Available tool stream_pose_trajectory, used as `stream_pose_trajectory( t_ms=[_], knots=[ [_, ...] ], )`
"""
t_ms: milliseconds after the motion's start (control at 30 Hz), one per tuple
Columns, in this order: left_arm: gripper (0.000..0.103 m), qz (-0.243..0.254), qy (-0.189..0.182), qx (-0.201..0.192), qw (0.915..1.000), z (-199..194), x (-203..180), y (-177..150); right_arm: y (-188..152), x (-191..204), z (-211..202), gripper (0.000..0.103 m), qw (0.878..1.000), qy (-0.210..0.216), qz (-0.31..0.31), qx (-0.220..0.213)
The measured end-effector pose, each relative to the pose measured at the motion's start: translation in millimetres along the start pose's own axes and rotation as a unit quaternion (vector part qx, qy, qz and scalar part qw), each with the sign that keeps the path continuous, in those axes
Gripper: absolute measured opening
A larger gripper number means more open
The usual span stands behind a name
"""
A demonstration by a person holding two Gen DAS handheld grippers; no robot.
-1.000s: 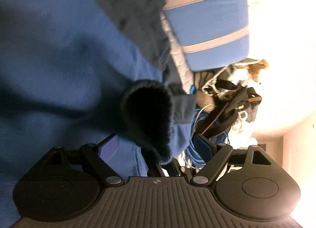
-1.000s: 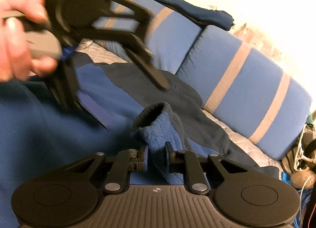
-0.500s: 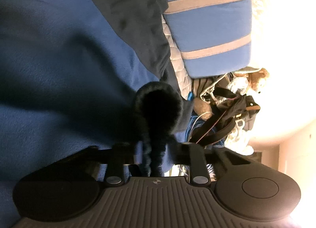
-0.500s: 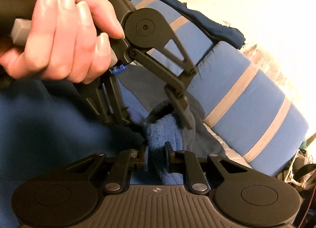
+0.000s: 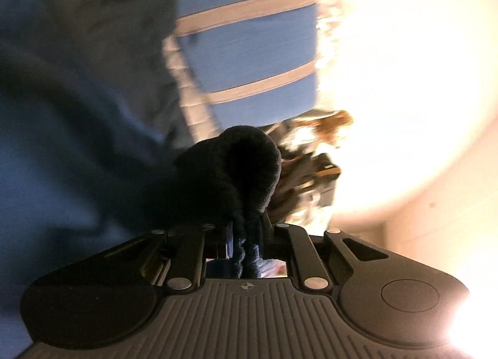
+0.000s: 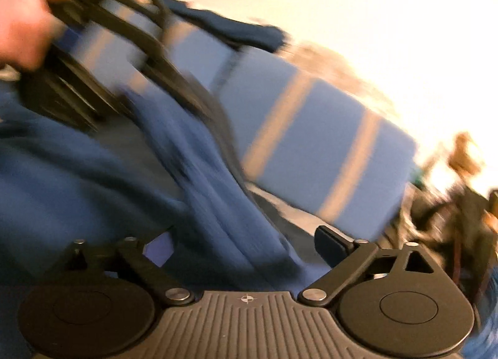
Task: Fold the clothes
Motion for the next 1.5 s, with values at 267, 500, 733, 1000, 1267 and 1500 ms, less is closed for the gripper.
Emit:
stream_pose_trajectory(
  t_ms=[267,500,733,1000,1267,1500],
  knots=[
    [0.014,0.002,-0.081,-0.049,0.9955,-15,-43,26,-46,-99,39,0.099,0.980,-0.111,0.152,0.063],
    [0.014,-0.010,-0.111,-0.086,0.9900,-37,-55,48,-78,-168,71,0.099,0.918,-0.053,0.363,0.150],
    [0.014,-0.029,-0.122,-0.119,0.9849,-60,-52,62,-76,-196,90,0.099,0.863,0.011,0.472,0.180],
    [0.014,-0.043,-0.136,-0.136,0.9804,-62,-51,69,-69,-163,85,0.098,0.898,0.052,0.402,0.171],
    [0.014,-0.052,-0.142,-0.152,0.9767,-72,-51,78,-67,-121,84,0.093,0.924,0.048,0.349,0.146],
    [0.013,-0.043,-0.132,-0.167,0.9762,-95,-47,87,-44,-151,92,0.087,0.917,0.014,0.376,0.132]
  ],
)
Point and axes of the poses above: each gripper's, at about its wrist camera, not at the fingertips, and z roughly the way its jaws point, x to its left, y to its top, the point moved 6 cm from there along z, roughly the way its jaws point, and after that the axes turned 9 degrees about z, right-handed, at the moved point
